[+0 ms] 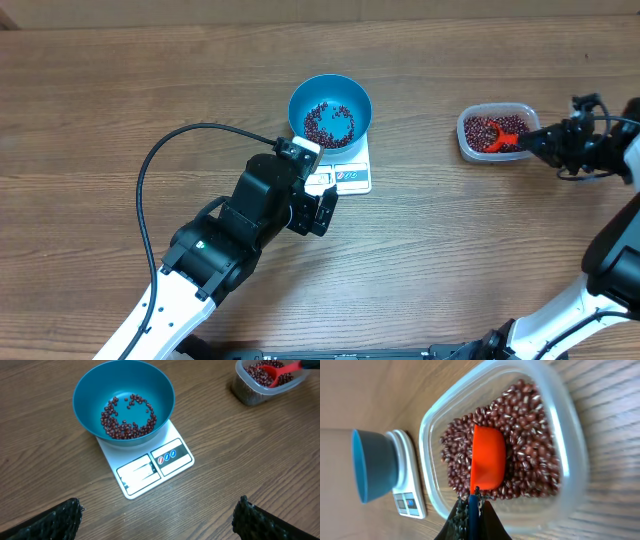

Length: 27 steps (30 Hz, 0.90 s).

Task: Scoop item into bowl and weigh 150g on scale
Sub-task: 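Dip the red scoop into the beans and scoop with the right gripper, then carry the filled scoop left over the teal bowl with the right gripper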

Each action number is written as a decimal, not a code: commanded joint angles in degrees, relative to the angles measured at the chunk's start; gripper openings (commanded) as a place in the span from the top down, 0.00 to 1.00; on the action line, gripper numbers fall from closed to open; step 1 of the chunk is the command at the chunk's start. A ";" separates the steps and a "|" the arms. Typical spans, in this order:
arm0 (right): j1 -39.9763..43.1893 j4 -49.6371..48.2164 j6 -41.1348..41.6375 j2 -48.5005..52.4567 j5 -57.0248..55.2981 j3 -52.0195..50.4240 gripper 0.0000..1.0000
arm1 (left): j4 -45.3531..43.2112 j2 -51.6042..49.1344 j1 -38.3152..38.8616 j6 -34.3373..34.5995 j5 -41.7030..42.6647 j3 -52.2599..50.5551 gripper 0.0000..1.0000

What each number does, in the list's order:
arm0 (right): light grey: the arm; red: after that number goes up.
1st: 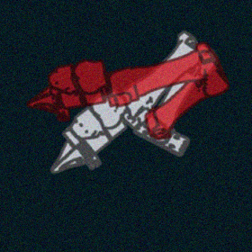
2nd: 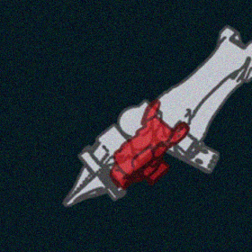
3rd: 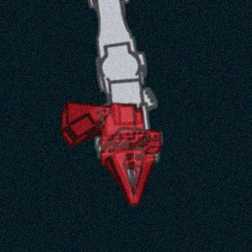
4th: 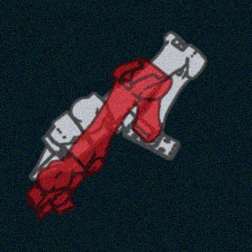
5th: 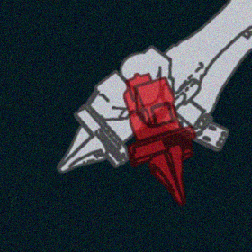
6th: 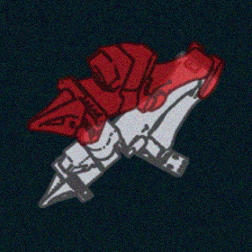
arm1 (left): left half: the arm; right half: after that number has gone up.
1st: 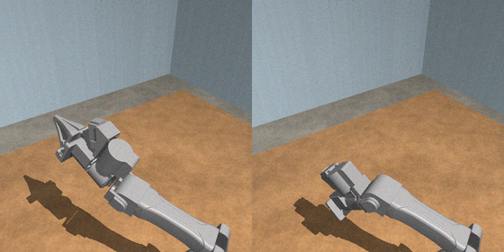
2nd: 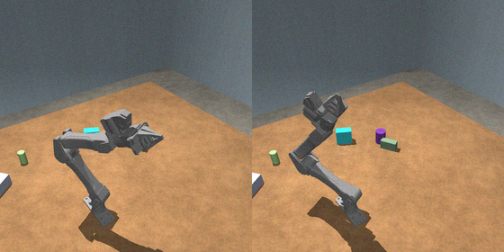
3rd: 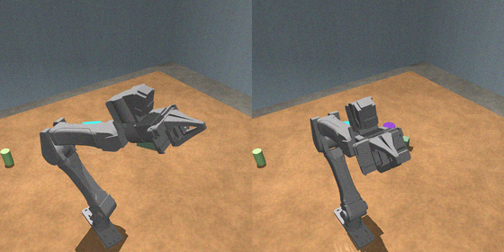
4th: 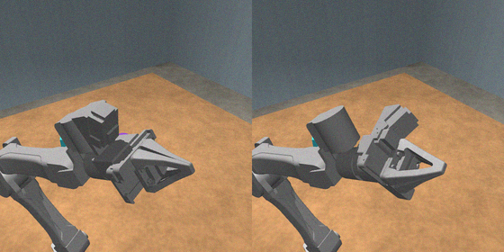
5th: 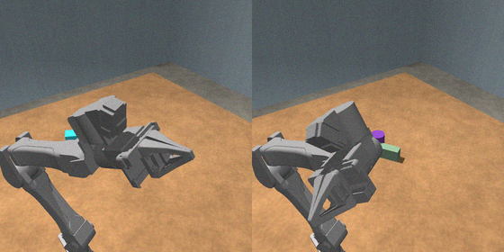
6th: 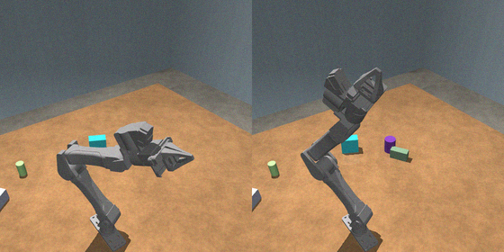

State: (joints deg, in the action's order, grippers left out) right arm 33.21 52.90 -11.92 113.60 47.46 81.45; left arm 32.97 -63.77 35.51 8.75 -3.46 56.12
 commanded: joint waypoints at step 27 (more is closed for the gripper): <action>3.93 0.76 -0.09 0.66 19.04 -0.50 0.96 | -0.26 0.15 -0.24 -1.05 0.13 -0.50 0.01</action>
State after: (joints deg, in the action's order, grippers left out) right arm 37.10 53.60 -11.81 113.82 61.91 81.25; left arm 32.97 -63.77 35.51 8.75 -3.46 56.12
